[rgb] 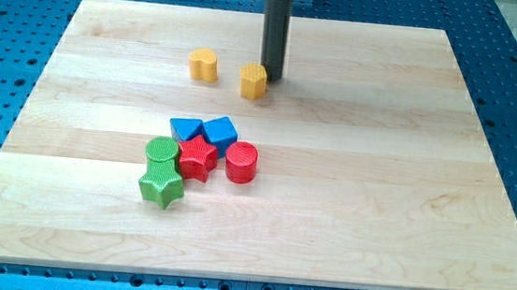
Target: Place the yellow hexagon at the bottom left side of the red circle
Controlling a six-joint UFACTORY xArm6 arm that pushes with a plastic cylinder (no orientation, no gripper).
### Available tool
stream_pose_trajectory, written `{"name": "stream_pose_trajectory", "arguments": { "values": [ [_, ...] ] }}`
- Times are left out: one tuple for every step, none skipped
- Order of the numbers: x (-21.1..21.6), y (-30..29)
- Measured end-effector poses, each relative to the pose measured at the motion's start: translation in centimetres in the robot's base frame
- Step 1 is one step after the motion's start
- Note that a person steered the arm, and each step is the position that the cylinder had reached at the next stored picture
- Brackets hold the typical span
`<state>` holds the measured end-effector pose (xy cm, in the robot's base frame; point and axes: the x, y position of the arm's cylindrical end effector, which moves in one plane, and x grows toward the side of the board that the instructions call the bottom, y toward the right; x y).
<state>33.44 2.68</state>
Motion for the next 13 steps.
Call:
{"name": "stream_pose_trajectory", "arguments": {
  "values": [
    [0.9, 2.8],
    [-0.9, 3.1],
    [-3.9, 0.2],
    [-6.0, -4.5],
    [-6.8, -9.6],
    [-6.0, -12.8],
    [-3.0, -12.6],
    [-0.2, -10.8],
    [1.4, -7.6],
    [2.5, -4.4],
    [3.8, -1.0],
    [5.1, 2.9],
    [7.3, 6.3]
  ]
}}
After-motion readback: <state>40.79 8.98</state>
